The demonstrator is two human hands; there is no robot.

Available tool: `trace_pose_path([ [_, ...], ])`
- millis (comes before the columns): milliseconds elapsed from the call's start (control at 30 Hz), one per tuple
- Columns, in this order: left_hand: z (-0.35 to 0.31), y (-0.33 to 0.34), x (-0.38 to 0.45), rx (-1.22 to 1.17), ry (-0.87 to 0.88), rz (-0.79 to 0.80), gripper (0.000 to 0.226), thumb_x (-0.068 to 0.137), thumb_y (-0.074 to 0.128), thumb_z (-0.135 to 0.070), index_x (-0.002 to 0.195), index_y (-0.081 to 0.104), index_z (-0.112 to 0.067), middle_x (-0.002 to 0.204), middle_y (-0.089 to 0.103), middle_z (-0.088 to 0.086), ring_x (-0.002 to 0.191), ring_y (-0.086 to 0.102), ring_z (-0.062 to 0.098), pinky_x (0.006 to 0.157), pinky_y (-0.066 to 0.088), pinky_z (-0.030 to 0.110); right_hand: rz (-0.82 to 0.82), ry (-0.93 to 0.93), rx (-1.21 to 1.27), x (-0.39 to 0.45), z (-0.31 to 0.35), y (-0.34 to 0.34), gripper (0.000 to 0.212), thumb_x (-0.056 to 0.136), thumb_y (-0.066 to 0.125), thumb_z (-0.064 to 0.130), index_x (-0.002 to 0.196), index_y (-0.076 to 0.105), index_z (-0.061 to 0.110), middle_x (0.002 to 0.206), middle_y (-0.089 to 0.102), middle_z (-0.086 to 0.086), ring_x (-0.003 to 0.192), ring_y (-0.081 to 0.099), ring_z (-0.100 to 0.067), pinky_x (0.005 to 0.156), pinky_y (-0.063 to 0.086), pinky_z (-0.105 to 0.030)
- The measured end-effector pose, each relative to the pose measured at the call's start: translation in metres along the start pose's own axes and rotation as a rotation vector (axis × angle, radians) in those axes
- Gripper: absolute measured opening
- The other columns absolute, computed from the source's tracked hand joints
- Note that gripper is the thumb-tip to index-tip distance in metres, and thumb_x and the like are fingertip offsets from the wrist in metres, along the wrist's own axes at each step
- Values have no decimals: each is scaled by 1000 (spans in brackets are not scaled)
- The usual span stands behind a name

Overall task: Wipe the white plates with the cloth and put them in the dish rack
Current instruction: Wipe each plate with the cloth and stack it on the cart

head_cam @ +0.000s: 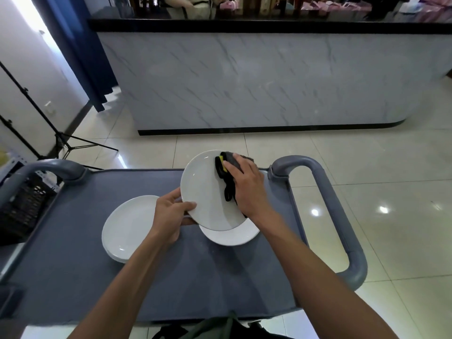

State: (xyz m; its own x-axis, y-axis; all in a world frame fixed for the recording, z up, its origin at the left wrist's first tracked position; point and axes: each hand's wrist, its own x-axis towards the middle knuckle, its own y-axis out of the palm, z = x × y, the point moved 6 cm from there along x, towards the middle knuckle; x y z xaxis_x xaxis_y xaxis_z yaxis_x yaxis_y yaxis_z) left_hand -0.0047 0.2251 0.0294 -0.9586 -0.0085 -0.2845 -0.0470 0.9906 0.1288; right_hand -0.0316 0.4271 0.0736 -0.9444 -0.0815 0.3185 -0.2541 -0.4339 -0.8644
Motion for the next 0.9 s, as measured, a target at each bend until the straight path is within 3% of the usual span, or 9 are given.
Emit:
trace_pose_path([
  [233, -6, 5, -7, 16, -10, 31, 45, 85, 60, 13, 118, 71, -15, 100, 77, 12, 82, 73, 38, 62, 60, 44, -1, -208, 91, 9, 48, 2, 57, 90, 61, 2, 142, 53, 23, 155, 38, -7, 141, 33, -30, 111, 28, -47],
  [467, -7, -5, -11, -41, -8, -2, 50, 84, 54, 17, 117, 73, -15, 95, 76, 15, 76, 74, 34, 59, 59, 42, 112, -378, 84, -15, 66, 14, 53, 86, 67, 10, 136, 59, 24, 153, 44, -3, 139, 39, -31, 106, 34, -49],
  [633, -12, -13, -11, -67, 22, -33, 46, 85, 55, 15, 107, 77, -19, 93, 77, 13, 73, 74, 32, 57, 59, 39, 90, -284, 128, -35, 47, 15, 60, 78, 65, -2, 134, 62, 23, 151, 46, -1, 137, 42, -30, 106, 37, -49],
  [900, -16, -13, -8, -75, 53, -74, 47, 86, 55, 13, 113, 73, -21, 86, 77, 5, 67, 73, 25, 55, 58, 34, 100, -176, 141, -53, 24, 12, 67, 73, 61, -11, 132, 63, 21, 151, 46, -3, 137, 41, -31, 107, 37, -48],
])
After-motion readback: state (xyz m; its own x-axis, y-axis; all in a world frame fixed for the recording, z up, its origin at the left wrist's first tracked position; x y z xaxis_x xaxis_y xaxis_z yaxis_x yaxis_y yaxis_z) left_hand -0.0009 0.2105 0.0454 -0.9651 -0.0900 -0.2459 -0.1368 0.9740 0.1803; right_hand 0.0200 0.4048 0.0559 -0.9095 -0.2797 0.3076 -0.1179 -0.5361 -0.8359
